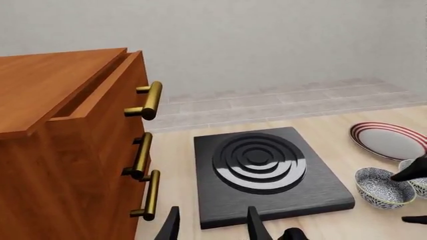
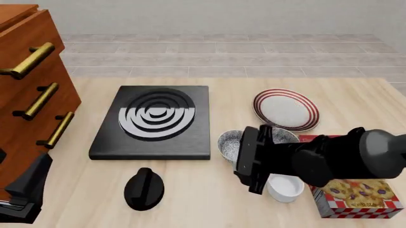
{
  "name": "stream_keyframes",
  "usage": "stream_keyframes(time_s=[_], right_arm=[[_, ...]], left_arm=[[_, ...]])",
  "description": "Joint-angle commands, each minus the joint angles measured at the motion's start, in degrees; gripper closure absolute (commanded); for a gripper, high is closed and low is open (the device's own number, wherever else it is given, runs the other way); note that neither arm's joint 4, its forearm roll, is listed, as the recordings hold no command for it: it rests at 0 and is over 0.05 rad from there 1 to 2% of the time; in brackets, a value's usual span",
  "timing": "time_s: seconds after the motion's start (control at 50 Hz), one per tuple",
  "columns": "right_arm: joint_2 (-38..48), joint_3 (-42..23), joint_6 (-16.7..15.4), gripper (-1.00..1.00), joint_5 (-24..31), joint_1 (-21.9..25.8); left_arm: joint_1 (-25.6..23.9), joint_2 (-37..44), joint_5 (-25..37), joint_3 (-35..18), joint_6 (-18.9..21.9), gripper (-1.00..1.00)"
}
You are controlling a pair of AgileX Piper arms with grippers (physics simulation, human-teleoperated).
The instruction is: Pick the akita bowl from table center and place it on the plate.
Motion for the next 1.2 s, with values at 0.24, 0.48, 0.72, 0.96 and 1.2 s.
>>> stream_keyframes(time_s=[0.24, 0.48, 0.72, 0.96, 1.2], right_arm=[[6.5, -1.9, -3.3, -1.00, -1.9, -2.0], [8.2, -4.0, -3.1, -1.00, -0.9, -2.1], [10.4, -5.9, -2.0, -1.00, -0.2, -1.5], [11.0, -7.8, -1.4, -1.00, 1.5, -0.8], [11.1, -7.2, -2.8, 1.00, 0.2, 0.4]], left_arm=[[-0.2, 0.0, 0.1, -0.3, -0.4, -1.00], [-0.4, 0.0, 0.0, -0.1, -0.5, -1.00], [-0.5, 0.0, 0.1, -0.2, -0.5, -1.00], [-0.6, 0.0, 0.1, -0.2, -0.5, -1.00], [-0.7, 0.0, 0.0, -0.1, -0.5, -1.00]])
